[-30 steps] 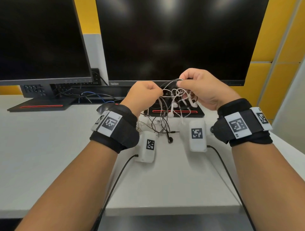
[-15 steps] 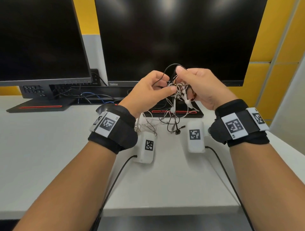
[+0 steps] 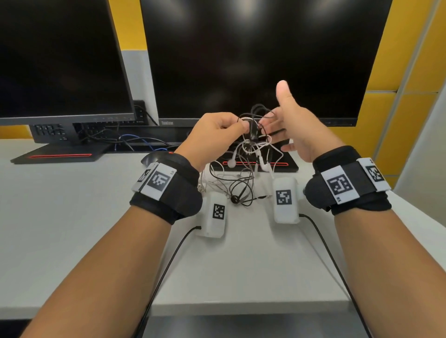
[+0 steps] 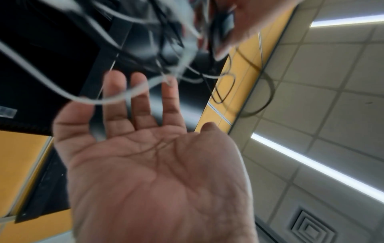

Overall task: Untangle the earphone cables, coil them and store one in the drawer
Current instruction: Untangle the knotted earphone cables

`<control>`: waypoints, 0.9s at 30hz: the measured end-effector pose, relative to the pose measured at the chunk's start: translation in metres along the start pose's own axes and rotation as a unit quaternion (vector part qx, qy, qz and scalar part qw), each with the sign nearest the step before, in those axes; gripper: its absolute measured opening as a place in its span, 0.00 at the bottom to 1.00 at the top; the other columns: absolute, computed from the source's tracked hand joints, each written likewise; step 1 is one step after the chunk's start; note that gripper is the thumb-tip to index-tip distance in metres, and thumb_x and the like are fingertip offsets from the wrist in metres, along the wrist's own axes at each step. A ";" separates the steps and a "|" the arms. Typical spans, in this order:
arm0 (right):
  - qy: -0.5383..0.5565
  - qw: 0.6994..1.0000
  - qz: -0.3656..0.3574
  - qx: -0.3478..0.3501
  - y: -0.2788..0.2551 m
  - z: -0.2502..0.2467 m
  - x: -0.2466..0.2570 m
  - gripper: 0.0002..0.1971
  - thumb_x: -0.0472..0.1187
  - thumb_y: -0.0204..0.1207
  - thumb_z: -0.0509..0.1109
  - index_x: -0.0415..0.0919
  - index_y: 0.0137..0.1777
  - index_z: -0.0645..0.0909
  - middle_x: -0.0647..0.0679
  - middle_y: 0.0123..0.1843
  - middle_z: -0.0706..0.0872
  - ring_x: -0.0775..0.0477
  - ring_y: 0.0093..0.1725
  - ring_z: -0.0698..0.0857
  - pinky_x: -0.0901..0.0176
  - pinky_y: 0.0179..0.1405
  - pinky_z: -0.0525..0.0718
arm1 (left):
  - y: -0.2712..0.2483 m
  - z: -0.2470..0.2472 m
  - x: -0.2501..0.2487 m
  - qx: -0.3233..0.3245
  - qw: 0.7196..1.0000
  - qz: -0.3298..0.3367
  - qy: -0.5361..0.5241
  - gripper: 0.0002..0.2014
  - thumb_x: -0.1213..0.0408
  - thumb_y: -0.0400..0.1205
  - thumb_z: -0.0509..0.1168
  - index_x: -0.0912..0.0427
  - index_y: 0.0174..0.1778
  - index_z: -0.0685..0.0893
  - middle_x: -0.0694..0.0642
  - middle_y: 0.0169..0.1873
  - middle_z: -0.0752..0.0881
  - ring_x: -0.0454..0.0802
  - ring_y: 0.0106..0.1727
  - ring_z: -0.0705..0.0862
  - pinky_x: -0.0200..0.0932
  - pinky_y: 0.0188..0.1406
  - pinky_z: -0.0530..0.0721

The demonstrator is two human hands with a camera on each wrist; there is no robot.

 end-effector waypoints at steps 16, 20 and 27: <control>-0.018 0.994 -0.094 0.051 0.001 0.002 0.006 0.07 0.42 0.81 0.69 0.43 0.42 0.85 0.51 0.32 0.80 0.57 0.32 0.76 0.62 0.37 0.76 | 0.000 -0.001 0.005 -0.011 0.974 -0.072 -0.215 0.09 0.59 0.88 0.53 0.54 0.49 0.77 0.50 0.31 0.83 0.45 0.30 0.81 0.40 0.30 0.77; -0.009 0.995 -0.095 -0.026 0.006 -0.013 0.005 0.07 0.41 0.80 0.69 0.42 0.42 0.85 0.52 0.40 0.84 0.56 0.44 0.81 0.61 0.46 0.77 | 0.001 -0.008 0.005 -0.032 0.991 -0.066 -0.116 0.09 0.66 0.85 0.58 0.48 0.49 0.81 0.46 0.46 0.84 0.43 0.49 0.83 0.39 0.45 0.76; 0.030 0.992 -0.120 -0.007 0.002 -0.005 0.012 0.08 0.39 0.82 0.69 0.43 0.41 0.83 0.50 0.36 0.87 0.57 0.38 0.85 0.67 0.41 0.78 | -0.003 -0.004 -0.006 -0.007 0.996 -0.024 -0.083 0.11 0.73 0.80 0.64 0.50 0.47 0.80 0.49 0.45 0.82 0.41 0.45 0.79 0.33 0.44 0.76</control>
Point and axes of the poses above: each hand's wrist, its own y-axis towards the middle knuckle, its own z-axis out of the palm, x = y × z, the point moved 9 cm from there along y, towards the middle knuckle
